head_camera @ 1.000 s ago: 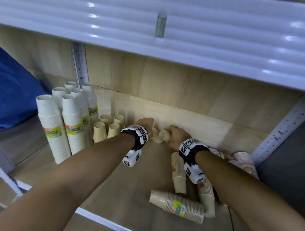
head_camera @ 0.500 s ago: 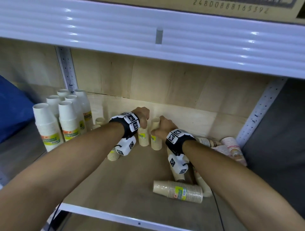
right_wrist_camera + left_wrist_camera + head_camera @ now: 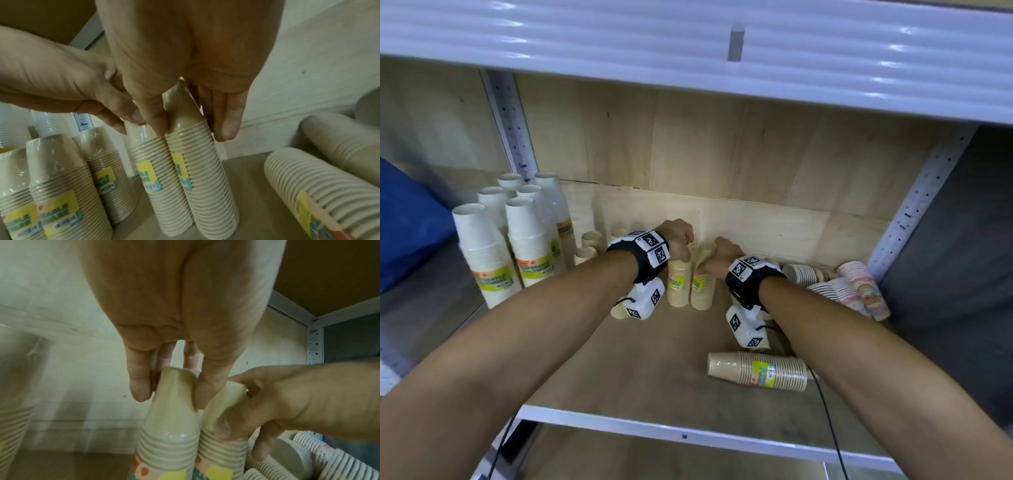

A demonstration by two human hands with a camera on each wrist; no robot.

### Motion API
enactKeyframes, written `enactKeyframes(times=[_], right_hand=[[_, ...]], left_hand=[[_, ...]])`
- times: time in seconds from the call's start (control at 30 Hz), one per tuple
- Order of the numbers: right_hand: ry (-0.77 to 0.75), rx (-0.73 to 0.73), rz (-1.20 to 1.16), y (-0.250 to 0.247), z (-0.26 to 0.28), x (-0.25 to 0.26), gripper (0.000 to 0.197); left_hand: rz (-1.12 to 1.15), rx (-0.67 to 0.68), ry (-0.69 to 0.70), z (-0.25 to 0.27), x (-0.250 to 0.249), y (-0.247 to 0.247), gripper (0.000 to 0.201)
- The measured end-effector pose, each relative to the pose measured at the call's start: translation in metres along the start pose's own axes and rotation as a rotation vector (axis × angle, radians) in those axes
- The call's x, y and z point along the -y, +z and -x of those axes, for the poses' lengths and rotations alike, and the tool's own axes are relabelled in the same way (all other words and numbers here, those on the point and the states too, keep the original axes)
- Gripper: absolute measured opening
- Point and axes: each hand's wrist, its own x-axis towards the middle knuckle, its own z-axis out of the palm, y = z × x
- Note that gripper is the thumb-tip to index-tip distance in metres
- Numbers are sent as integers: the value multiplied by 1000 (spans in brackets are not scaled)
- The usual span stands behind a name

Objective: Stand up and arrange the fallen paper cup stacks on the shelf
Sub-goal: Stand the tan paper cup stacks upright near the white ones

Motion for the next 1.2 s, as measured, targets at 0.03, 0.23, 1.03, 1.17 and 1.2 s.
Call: enactKeyframes(times=[0.03, 0.23, 1.03, 1.17, 1.2], right_hand=[[-3, -16, -10, -1, 0, 0, 64], [-49, -119, 136, -12, 3, 8, 58], [-132, -149, 196, -16, 1, 17, 39], [-162, -166, 216, -13, 2, 17, 35], [-165, -165, 214, -12, 3, 18, 35]], left_hand=[[16, -2, 4, -1, 2, -1, 50], [63, -9, 25, -3, 7, -4, 39], [116, -56, 49, -6, 12, -2, 40], [110, -52, 57, -7, 12, -3, 36], [108, -53, 61, -7, 11, -3, 36]])
